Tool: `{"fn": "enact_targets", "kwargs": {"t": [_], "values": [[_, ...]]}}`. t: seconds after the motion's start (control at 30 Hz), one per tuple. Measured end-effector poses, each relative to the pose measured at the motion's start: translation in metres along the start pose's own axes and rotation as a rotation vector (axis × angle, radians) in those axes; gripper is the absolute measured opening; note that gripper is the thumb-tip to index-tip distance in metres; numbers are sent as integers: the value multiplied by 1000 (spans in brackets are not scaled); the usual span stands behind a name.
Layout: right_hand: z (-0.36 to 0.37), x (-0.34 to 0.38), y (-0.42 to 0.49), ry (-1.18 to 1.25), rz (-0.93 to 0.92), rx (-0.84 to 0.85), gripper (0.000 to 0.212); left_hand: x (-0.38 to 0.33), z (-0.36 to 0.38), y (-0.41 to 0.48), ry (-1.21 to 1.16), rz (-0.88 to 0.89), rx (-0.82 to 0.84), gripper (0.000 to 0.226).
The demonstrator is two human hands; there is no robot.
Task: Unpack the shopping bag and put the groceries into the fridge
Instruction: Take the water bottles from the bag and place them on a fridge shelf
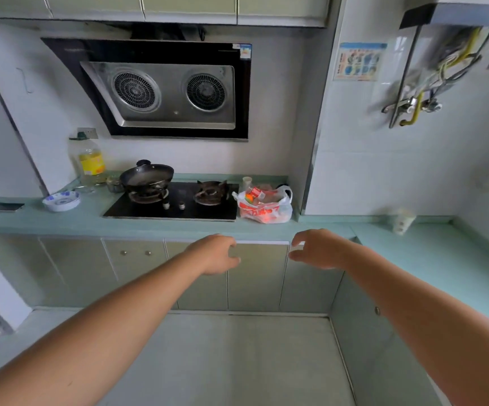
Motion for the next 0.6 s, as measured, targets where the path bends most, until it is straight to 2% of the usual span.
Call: {"fn": "enact_targets", "kwargs": {"t": [0.27,0.6], "values": [[10,-56,71,104,20,13,43,-27,15,94,-1,23,30,56],[-16,-116,217,111,92,4,43,-22,4,259,-25,49,88,57]]}}
Point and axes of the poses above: each hand's wrist, its own y-axis towards the middle knuckle, its own z-axis out of the palm, x = y × z, the point moved 8 cm from there along y, towards the middle knuckle, and after that the axes turned 13 degrees about -z, right-handed, at the moved point
